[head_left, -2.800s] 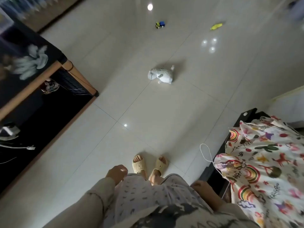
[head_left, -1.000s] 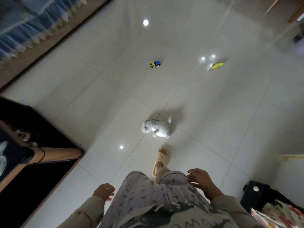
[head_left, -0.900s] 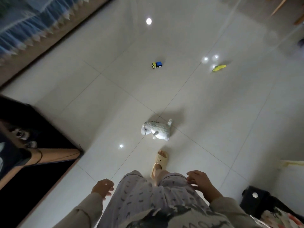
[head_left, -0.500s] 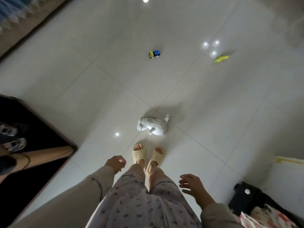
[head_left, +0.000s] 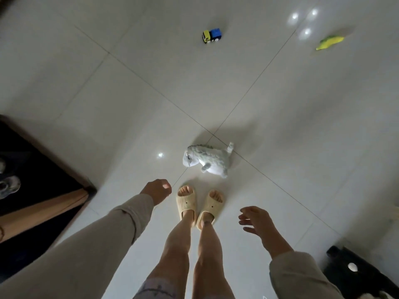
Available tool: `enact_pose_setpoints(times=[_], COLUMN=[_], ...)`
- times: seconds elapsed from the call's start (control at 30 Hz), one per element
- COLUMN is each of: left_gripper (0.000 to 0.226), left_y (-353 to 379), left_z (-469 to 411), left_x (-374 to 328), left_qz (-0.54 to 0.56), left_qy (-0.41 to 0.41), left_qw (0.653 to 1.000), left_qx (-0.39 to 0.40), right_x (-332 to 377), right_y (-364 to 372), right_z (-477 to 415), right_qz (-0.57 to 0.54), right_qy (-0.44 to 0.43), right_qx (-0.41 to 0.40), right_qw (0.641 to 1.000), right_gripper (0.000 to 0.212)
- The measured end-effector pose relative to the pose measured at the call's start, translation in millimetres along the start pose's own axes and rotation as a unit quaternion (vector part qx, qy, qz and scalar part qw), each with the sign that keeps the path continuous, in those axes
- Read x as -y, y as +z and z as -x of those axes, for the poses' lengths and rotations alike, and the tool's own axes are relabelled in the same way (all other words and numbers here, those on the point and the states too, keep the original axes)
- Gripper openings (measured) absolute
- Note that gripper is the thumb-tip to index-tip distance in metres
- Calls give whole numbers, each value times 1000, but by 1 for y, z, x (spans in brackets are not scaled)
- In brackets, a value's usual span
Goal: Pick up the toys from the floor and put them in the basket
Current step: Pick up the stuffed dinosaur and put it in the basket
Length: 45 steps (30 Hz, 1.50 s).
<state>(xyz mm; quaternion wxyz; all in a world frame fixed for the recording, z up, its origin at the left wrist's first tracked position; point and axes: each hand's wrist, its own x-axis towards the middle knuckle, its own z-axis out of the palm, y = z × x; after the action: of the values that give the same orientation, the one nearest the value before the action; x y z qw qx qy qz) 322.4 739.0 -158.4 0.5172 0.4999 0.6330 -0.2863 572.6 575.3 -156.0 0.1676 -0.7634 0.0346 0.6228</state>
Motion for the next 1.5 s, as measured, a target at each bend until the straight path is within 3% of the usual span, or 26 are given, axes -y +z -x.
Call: enact_pose_setpoints(times=[0.3, 0.43, 0.5, 0.57, 0.7, 0.93, 1.27, 1.5], left_gripper=[35, 54, 57, 56, 46, 30, 23, 14], left_y=[72, 100, 111, 122, 134, 110, 53, 22], left_z=[-242, -356, -402, -433, -448, -344, -54, 109], left_x=[-25, -26, -21, -19, -12, -4, -26, -50], left_qz=[45, 157, 189, 227, 290, 355, 410, 373], left_qy=[9, -30, -49, -65, -64, -74, -4, 79], left_qw=[999, 983, 972, 959, 943, 919, 906, 920], left_qx=[-16, -95, -130, -157, -149, -154, -110, -90], right_x=[24, 2, -14, -29, -42, -37, -14, -18], right_y=[24, 38, 43, 48, 64, 50, -19, -70], right_z=[-266, -369, -413, -445, -470, -368, -88, 89], right_qz=[15, -12, -6, -9, -116, -110, -100, -117], right_qy=[-29, -16, -29, -41, -10, -13, -94, -134], right_qx=[-12, -31, -27, -13, 20, 24, 24, -17], right_qw=[999, 999, 999, 999, 993, 994, 990, 984], right_gripper=[10, 52, 59, 55, 54, 47, 13, 22])
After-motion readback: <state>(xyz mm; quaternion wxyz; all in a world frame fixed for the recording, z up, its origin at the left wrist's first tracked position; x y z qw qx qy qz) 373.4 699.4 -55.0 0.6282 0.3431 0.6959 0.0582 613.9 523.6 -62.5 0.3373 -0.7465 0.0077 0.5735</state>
